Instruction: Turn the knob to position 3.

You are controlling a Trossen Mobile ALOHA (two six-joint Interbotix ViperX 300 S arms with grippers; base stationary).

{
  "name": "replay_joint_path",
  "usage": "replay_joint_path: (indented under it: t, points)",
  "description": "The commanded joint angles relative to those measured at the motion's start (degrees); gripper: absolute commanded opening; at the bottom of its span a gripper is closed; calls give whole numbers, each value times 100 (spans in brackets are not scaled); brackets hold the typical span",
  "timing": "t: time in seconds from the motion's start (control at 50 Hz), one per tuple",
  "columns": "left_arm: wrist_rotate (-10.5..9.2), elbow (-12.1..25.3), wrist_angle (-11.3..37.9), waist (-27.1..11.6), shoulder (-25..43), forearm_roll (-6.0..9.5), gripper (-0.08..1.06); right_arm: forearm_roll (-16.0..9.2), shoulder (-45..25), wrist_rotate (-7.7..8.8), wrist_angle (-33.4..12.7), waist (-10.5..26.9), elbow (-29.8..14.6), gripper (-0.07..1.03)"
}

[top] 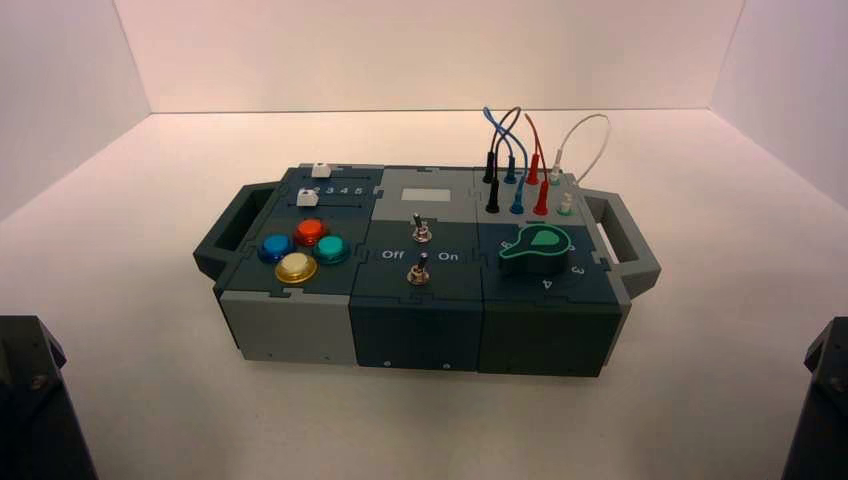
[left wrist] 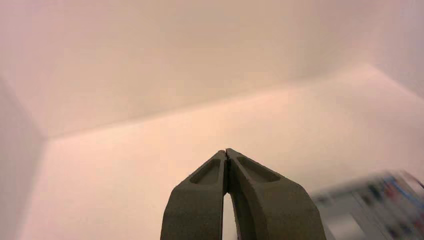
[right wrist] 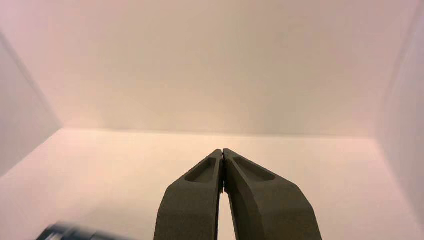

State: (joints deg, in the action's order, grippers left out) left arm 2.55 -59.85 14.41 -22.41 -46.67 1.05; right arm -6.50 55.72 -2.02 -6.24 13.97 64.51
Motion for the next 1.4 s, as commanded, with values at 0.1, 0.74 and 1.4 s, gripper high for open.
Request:
replay_joint_path:
  t: [0.1, 0.74, 1.4]
  points:
    - [18, 448, 589, -747, 571, 35, -3, -466, -158, -18, -642, 606, -149, -2]
    - [53, 571, 1248, -1310, 1626, 132, -3, -1441, -2786, -26, -1239, 2470, -492, -2]
    - [0, 422, 1696, -2303, 1758, 255, -3, -1573, -4280, -18, -1661, 2927, -1046, -2]
